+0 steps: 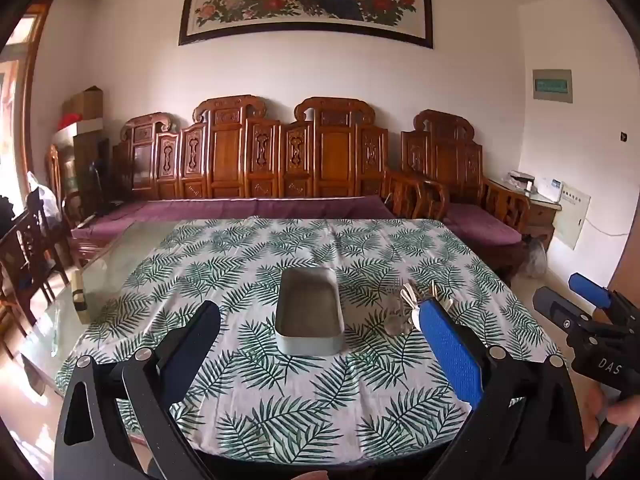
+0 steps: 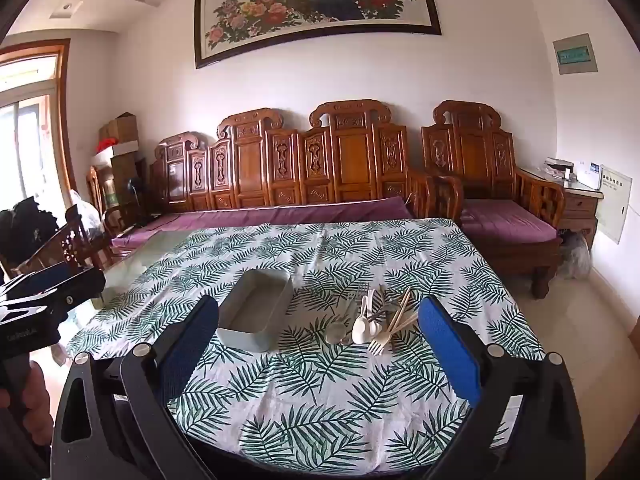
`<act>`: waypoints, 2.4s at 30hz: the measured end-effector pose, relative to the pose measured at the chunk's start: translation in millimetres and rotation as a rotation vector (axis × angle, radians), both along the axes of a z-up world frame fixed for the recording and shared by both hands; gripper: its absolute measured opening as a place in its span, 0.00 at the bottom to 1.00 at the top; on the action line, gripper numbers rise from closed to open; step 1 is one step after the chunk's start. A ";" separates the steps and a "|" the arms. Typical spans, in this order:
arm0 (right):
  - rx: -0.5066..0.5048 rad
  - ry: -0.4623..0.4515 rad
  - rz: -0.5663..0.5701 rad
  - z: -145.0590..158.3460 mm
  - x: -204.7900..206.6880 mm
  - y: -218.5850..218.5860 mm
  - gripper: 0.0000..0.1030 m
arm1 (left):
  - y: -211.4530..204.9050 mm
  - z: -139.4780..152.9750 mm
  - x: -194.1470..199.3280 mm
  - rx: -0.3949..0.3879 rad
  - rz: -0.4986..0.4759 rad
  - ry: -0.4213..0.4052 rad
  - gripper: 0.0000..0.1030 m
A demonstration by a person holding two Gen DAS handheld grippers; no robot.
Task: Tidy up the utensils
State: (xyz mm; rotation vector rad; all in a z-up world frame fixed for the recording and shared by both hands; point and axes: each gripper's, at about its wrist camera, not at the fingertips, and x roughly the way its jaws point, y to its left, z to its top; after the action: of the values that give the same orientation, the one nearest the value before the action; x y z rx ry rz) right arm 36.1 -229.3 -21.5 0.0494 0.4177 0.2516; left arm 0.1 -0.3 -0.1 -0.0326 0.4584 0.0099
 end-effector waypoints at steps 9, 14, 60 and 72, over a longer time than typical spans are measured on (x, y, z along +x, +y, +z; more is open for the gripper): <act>0.004 0.001 0.000 -0.2 0.1 -0.1 0.98 | 1.3 1.0 -1.8 0.000 0.001 -0.004 0.94; 0.004 0.001 0.001 -0.2 -0.2 0.3 0.98 | -2.1 2.9 -1.2 0.004 0.001 -0.003 0.94; 0.008 0.013 -0.001 -10.0 1.6 -0.6 0.98 | -1.5 -4.6 2.2 0.008 0.002 -0.002 0.94; 0.007 0.008 0.000 -9.8 0.7 -0.9 0.98 | -4.0 0.2 0.3 0.010 -0.002 -0.010 0.94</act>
State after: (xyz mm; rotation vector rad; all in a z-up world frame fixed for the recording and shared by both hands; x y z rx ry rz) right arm 36.8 -230.2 -31.3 0.0572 0.4252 0.2532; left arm 0.4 -4.3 0.2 -0.0223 0.4488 0.0101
